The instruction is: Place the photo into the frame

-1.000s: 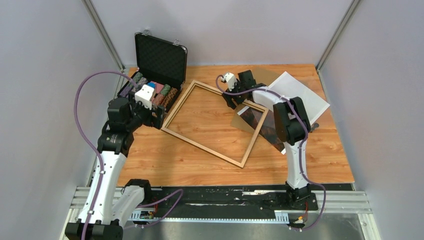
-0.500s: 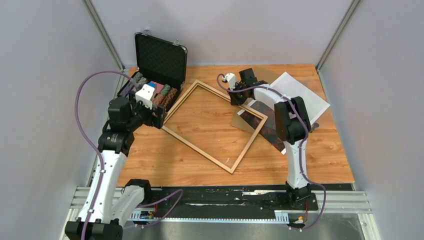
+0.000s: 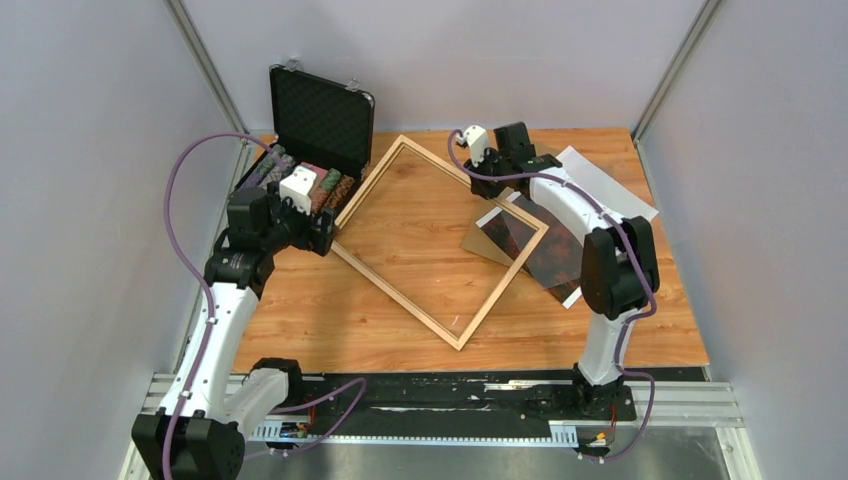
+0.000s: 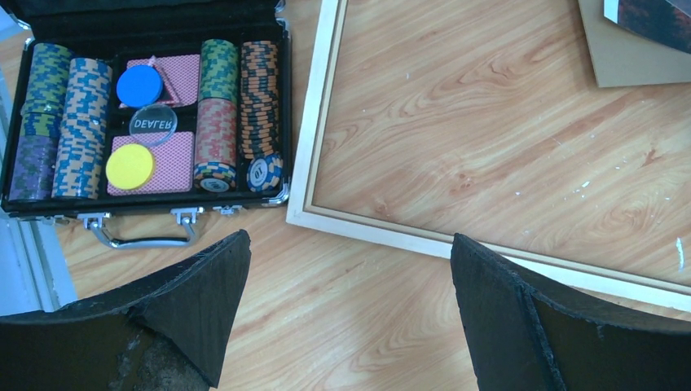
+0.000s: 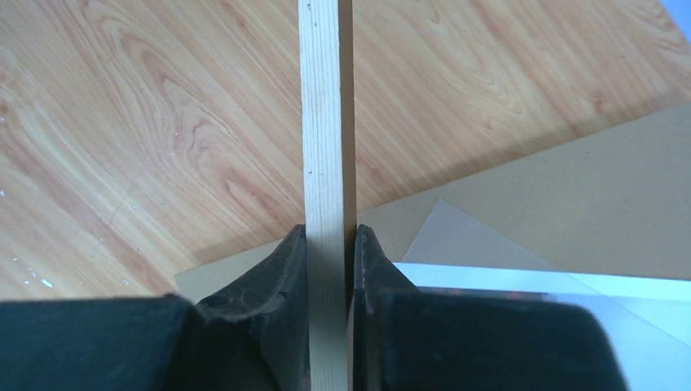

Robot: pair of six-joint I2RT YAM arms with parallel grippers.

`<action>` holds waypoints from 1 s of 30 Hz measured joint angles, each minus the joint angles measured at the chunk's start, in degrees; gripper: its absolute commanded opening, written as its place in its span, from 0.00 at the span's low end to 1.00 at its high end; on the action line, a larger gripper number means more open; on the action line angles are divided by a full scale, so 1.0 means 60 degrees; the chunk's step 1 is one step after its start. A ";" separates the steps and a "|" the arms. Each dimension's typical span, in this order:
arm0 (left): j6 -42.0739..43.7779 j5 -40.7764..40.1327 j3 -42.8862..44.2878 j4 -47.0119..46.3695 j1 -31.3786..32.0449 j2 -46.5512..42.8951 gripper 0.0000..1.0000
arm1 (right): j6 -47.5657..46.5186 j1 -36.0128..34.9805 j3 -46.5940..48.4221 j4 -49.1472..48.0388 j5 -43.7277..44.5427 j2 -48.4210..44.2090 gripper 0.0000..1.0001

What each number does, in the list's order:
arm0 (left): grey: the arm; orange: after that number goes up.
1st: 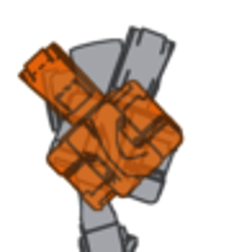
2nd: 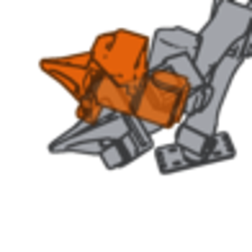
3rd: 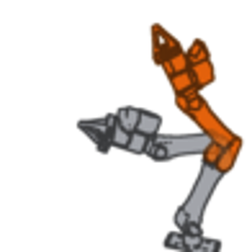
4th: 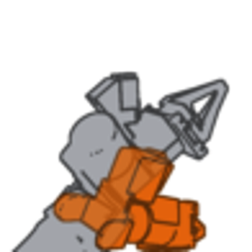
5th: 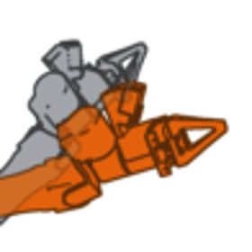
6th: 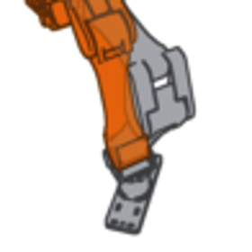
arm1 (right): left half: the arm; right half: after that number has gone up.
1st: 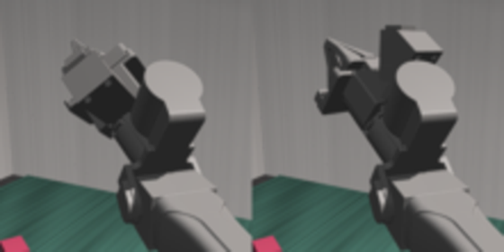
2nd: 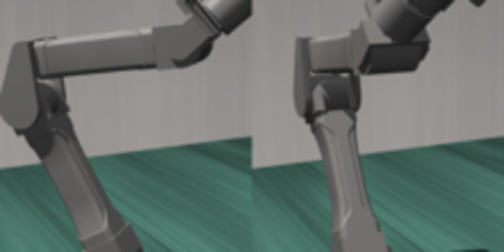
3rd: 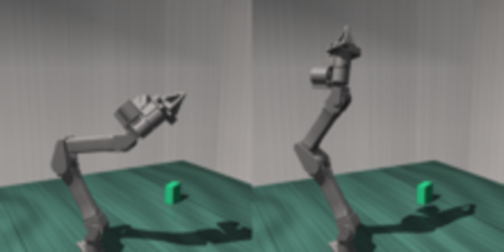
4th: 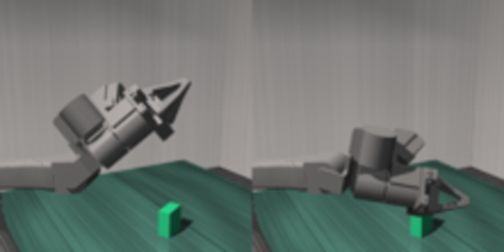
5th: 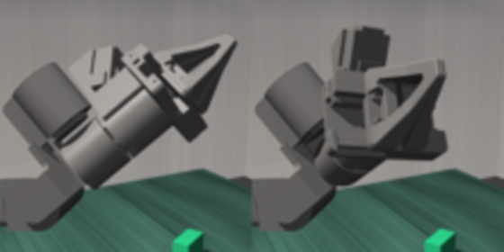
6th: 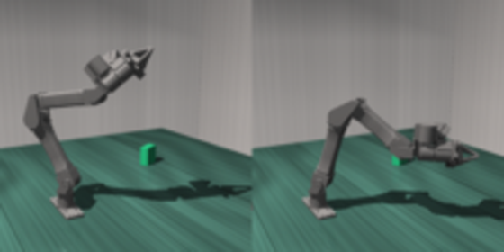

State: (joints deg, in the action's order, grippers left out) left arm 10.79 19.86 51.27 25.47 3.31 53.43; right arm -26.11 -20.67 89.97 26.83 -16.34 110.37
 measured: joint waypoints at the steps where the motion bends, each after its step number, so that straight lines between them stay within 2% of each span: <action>1: -0.0022 0.0004 0.0000 0.0000 0.0000 0.0011 1.00 | 0.0084 0.0000 -0.0033 0.0044 0.0069 -0.0189 0.00; 8: -0.0138 0.0040 0.0000 -0.0168 0.0000 0.0007 1.00 | 0.1144 0.0095 -0.0678 0.0087 0.0758 -0.1202 0.00; 16: -0.0244 0.0062 0.0000 -0.0273 0.0000 0.0011 1.00 | 0.3377 0.0612 -0.2022 0.0208 0.2342 -0.2310 0.00; 30: -0.0244 0.0026 0.0000 -0.0608 0.0004 0.0321 1.00 | 0.6098 0.0911 -0.2382 0.0277 0.3767 -0.2320 0.00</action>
State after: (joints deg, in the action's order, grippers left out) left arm 9.32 20.01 51.27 21.82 3.33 55.35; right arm 10.48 -15.20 75.68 28.49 6.26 96.44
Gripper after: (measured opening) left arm 0.998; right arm 0.180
